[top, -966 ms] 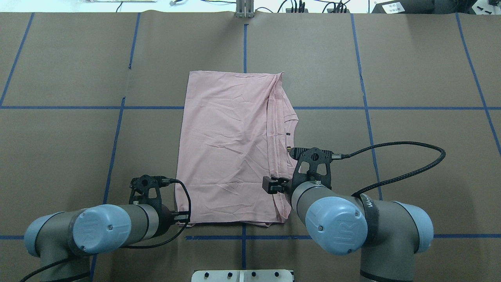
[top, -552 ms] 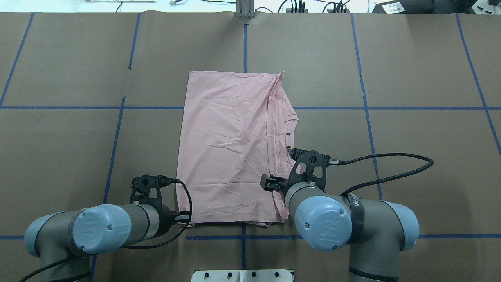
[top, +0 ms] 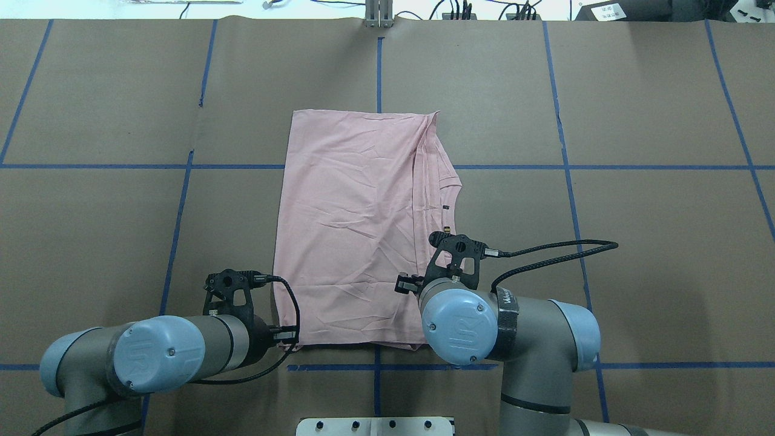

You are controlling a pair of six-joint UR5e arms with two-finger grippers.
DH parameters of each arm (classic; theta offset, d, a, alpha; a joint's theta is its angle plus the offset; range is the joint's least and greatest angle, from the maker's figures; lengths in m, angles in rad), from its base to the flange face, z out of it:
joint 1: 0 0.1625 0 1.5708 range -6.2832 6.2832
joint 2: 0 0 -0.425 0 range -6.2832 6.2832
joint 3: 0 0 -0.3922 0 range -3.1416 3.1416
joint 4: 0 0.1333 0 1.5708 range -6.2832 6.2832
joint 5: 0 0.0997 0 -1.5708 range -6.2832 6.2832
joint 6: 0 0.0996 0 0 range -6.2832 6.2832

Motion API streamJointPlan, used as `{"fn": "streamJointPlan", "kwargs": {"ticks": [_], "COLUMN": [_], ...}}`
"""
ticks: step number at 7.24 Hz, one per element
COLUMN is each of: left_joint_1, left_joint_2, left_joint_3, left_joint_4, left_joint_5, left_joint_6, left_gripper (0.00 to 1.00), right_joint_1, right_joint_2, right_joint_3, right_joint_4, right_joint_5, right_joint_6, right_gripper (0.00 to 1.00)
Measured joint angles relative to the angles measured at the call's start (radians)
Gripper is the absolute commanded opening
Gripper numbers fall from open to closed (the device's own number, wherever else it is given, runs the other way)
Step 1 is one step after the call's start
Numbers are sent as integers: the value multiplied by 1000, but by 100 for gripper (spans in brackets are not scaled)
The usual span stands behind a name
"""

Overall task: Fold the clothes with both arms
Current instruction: 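Grasp the near shirt edge corners with both grippers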

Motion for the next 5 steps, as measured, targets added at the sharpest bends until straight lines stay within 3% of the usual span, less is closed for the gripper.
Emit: {"fn": "streamJointPlan", "kwargs": {"ticks": [5], "left_joint_1": [1], "left_joint_2": [-1], "left_joint_3": [3], "left_joint_4": [0], "left_joint_5": [0], "left_joint_6": [0], "left_gripper": [0], "right_joint_1": [-1], "right_joint_2": [12], "right_joint_3": [-12], "right_joint_4": [-32], "right_joint_5": [47], "right_joint_6": [-5], "right_gripper": [65]}}
